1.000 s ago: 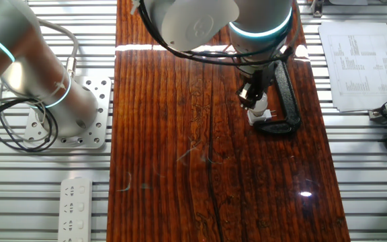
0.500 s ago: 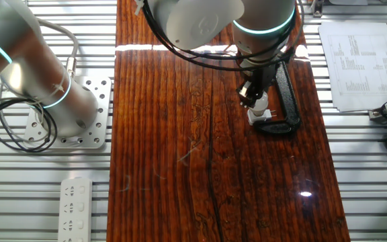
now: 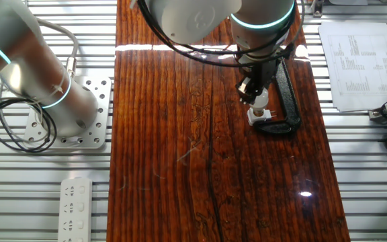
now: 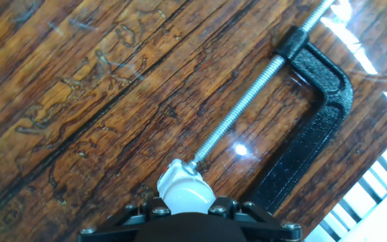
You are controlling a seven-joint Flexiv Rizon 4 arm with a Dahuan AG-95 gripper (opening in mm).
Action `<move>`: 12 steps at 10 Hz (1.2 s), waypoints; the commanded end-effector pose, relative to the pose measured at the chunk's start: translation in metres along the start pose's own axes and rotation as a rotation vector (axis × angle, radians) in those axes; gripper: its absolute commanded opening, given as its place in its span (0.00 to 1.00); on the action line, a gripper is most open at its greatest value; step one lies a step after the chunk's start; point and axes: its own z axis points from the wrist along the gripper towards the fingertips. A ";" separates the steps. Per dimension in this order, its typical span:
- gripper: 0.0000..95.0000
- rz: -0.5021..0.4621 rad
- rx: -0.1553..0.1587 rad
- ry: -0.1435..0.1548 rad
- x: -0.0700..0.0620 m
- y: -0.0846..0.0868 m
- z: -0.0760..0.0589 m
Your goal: Take out the light bulb by rotating it
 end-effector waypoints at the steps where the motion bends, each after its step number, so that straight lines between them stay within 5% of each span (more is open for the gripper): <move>1: 0.20 0.094 0.007 0.010 0.002 -0.003 -0.007; 4: 0.20 0.277 0.026 0.014 0.006 -0.013 -0.018; 5: 0.00 0.319 0.033 0.013 0.013 -0.021 -0.022; 10: 0.00 0.477 0.051 -0.006 0.036 -0.041 -0.032; 12: 0.00 0.628 0.075 -0.029 0.041 -0.039 -0.028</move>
